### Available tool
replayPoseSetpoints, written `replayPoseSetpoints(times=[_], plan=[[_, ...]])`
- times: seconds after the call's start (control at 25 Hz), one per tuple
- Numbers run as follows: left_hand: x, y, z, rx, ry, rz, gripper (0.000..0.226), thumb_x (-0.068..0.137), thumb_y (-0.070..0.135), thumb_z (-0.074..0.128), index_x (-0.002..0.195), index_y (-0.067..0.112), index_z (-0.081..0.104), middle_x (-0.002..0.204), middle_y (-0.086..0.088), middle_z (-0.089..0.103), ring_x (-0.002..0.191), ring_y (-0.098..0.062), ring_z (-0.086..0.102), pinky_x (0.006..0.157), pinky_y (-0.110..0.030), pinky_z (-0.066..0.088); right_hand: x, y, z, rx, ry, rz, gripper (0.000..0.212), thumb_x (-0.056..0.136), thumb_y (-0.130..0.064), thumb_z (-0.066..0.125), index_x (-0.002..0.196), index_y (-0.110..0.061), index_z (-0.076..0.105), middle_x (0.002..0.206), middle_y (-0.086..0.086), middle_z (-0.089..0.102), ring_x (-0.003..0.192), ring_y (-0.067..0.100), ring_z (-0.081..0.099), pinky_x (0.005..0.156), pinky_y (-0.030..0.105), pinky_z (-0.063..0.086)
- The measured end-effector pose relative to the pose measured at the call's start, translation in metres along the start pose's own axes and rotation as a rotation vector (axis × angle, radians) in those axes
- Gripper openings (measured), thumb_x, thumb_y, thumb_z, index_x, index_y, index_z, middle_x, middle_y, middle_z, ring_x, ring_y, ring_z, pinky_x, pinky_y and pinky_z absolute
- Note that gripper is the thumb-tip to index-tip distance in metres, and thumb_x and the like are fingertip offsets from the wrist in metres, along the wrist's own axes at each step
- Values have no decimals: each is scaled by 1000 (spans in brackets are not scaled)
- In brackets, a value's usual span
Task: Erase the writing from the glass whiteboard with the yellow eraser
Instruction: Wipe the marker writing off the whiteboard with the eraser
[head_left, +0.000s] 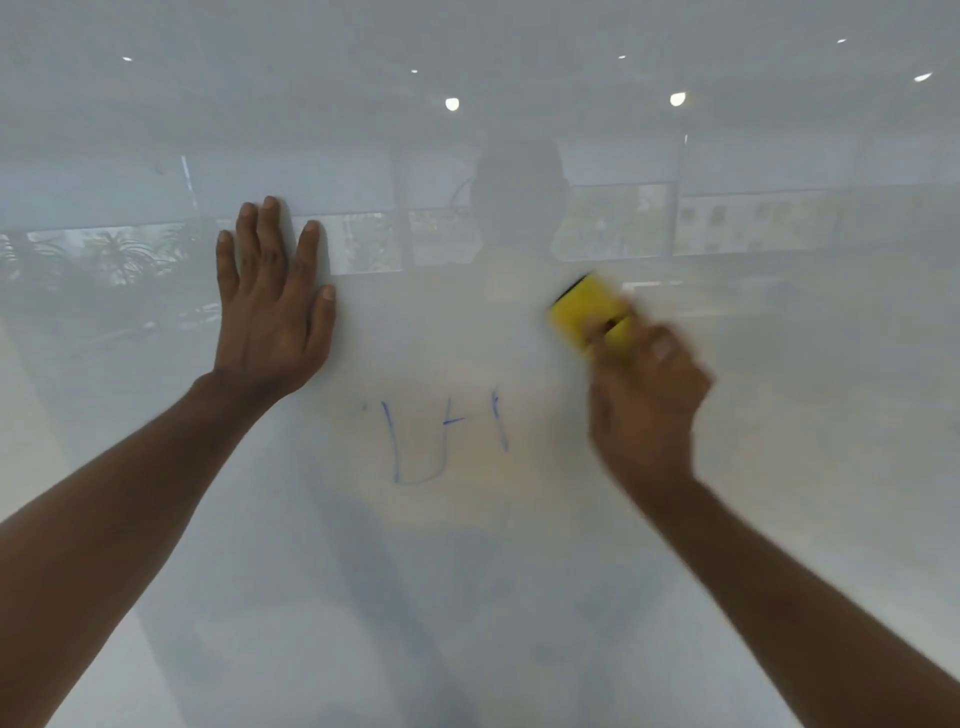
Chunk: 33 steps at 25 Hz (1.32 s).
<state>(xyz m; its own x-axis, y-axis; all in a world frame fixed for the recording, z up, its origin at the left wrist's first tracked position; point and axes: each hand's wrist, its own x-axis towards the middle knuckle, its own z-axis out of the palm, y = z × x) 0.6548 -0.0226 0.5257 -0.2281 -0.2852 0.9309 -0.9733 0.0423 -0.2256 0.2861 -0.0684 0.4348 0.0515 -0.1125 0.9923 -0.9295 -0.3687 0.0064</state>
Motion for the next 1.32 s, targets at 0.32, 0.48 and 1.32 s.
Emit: replayPoseSetpoints(times=[0.32, 0.48, 1.32], plan=[[-32, -37, 2, -4, 16, -53, 62, 109, 34, 34, 163, 7, 23, 168, -35, 11, 157, -52, 7, 125, -68, 5, -65, -80, 13, 93, -269, -701, 57, 85, -19, 69, 139, -34, 58, 150, 0, 51, 122, 35, 50, 88, 42, 35], [-33, -52, 4, -2, 37, -50, 61, 110, 36, 33, 164, 10, 25, 166, -38, 11, 156, -54, 8, 125, -67, 5, 79, -101, 23, 24, 9, -182, 61, 86, -20, 55, 143, -36, 43, 159, 1, 33, 123, 37, 45, 81, 41, 28], [-42, -66, 13, -8, 90, -53, 57, 109, 36, 34, 164, 20, 28, 167, -36, 14, 157, -51, 10, 128, -62, 7, -60, -166, 32, 109, -258, -698, 51, 92, -16, 61, 140, -30, 58, 147, 4, 55, 118, 36, 61, 88, 43, 34]])
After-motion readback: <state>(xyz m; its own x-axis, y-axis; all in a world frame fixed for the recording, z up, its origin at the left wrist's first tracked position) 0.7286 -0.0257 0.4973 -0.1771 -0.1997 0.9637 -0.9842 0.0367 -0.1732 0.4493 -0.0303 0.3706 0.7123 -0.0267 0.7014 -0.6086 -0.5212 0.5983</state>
